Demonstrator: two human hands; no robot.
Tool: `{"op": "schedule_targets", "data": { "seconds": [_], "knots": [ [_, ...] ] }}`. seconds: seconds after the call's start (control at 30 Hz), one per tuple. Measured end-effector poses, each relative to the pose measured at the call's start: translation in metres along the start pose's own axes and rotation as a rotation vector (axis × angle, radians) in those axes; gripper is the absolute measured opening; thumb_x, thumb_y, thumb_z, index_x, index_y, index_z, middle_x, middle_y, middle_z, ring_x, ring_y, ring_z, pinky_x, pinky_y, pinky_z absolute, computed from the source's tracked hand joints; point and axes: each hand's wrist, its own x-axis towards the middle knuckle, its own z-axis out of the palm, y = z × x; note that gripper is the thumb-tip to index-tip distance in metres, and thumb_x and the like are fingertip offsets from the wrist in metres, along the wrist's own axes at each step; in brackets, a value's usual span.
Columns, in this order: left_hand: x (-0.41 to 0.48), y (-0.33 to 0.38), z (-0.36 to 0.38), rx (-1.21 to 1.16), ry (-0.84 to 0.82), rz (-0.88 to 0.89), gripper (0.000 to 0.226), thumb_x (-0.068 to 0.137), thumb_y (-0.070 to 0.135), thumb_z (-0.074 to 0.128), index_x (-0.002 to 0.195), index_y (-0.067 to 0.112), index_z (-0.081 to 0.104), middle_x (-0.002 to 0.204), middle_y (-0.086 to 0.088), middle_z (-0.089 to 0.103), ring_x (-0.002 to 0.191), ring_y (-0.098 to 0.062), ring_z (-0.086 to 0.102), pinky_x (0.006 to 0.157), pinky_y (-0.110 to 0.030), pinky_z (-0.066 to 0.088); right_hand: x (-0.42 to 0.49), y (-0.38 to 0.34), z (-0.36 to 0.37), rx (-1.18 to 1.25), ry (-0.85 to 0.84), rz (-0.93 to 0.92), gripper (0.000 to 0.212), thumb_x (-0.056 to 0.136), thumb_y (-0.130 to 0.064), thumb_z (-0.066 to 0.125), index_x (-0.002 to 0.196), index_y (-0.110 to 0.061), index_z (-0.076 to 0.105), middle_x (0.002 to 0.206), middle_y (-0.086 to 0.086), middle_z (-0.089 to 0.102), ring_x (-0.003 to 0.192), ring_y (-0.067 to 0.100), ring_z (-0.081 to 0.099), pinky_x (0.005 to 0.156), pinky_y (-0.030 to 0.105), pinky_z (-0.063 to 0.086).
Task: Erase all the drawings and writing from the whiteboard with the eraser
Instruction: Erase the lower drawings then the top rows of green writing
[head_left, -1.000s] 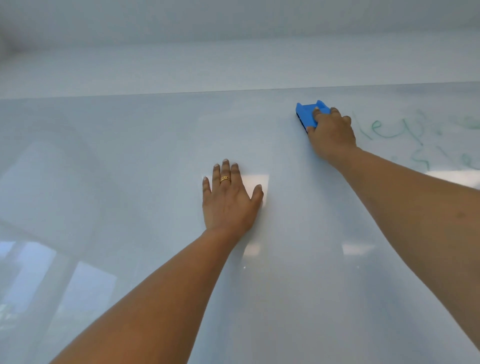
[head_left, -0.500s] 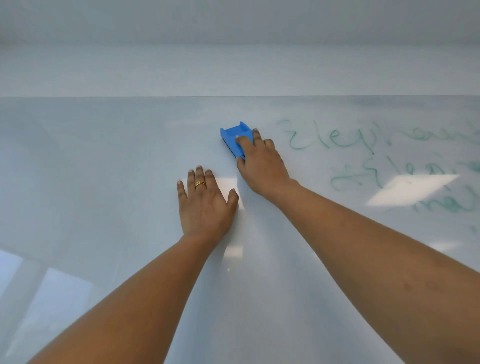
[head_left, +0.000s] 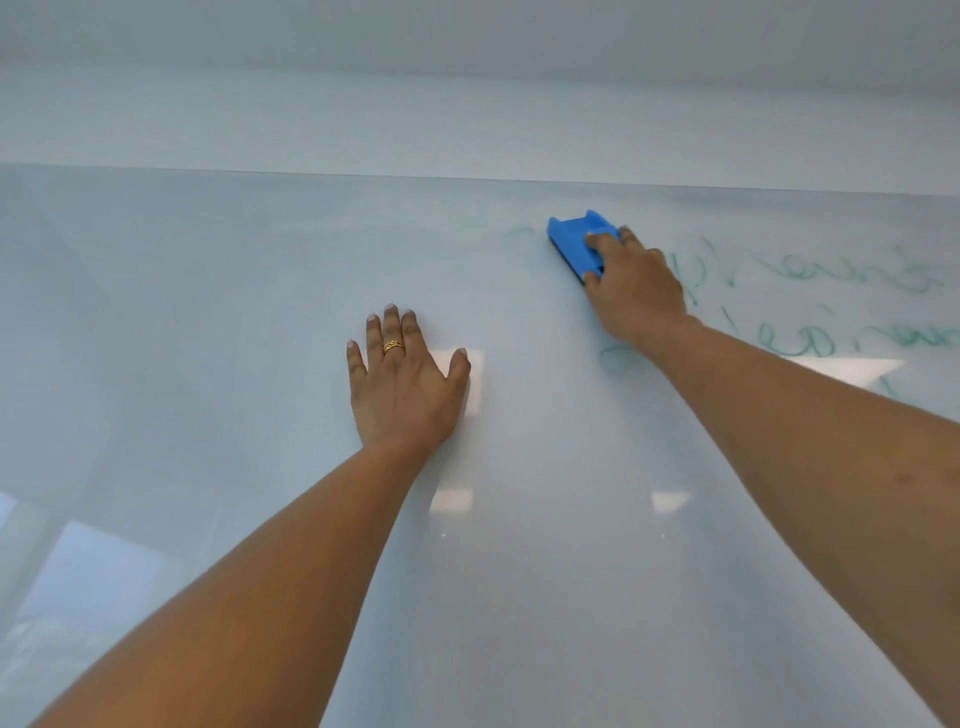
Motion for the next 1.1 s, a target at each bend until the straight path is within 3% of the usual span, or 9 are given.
{"op": "schedule_targets", "data": {
  "seconds": [0.17, 0.3, 0.5, 0.77, 1.1],
  "knots": [
    [-0.002, 0.000, 0.002, 0.017, 0.018, 0.002, 0.067, 0.097, 0.048, 0.022, 0.150, 0.011, 0.003, 0.158, -0.004, -0.002, 0.145, -0.017, -0.008, 0.116, -0.037, -0.007, 0.008, 0.009, -0.001, 0.028, 0.035, 0.133, 0.042, 0.095, -0.011, 0.041, 0.137, -0.015, 0.037, 0.146, 0.013, 0.029, 0.121, 0.035, 0.037, 0.094, 0.042, 0.037],
    [-0.004, 0.001, 0.003, 0.024, 0.032, 0.001, 0.067, 0.097, 0.047, 0.021, 0.150, 0.011, 0.002, 0.158, -0.004, -0.002, 0.145, -0.017, -0.008, 0.116, -0.037, -0.006, 0.009, -0.013, 0.006, 0.077, 0.060, 0.172, 0.040, 0.096, -0.016, 0.040, 0.136, -0.016, 0.039, 0.148, 0.014, 0.025, 0.125, 0.034, 0.033, 0.097, 0.040, 0.036],
    [-0.003, 0.000, 0.005, 0.029, 0.049, 0.003, 0.067, 0.097, 0.047, 0.022, 0.150, 0.011, 0.002, 0.158, -0.004, -0.002, 0.145, -0.018, -0.007, 0.116, -0.037, -0.006, 0.015, -0.069, 0.018, 0.049, -0.086, -0.045, 0.051, 0.100, -0.026, 0.030, 0.148, -0.023, 0.016, 0.156, 0.013, 0.000, 0.136, 0.035, 0.017, 0.106, 0.040, 0.027],
    [-0.002, -0.001, 0.006, 0.029, 0.042, 0.023, 0.068, 0.097, 0.049, 0.021, 0.150, 0.011, 0.000, 0.158, -0.005, -0.003, 0.145, -0.018, -0.008, 0.115, -0.038, -0.007, 0.010, -0.117, 0.037, 0.028, -0.130, -0.327, 0.049, 0.101, -0.027, 0.025, 0.148, -0.027, 0.013, 0.156, 0.010, 0.001, 0.135, 0.032, 0.020, 0.107, 0.040, 0.027],
    [-0.005, -0.003, 0.005, 0.037, 0.037, 0.042, 0.068, 0.097, 0.048, 0.021, 0.150, 0.010, 0.001, 0.158, -0.006, -0.003, 0.145, -0.019, -0.008, 0.116, -0.039, -0.006, 0.050, -0.021, 0.016, -0.053, -0.086, -0.027, 0.050, 0.100, -0.028, 0.027, 0.148, -0.025, 0.013, 0.156, 0.012, 0.005, 0.136, 0.037, 0.020, 0.111, 0.044, 0.024]
  ]
}}
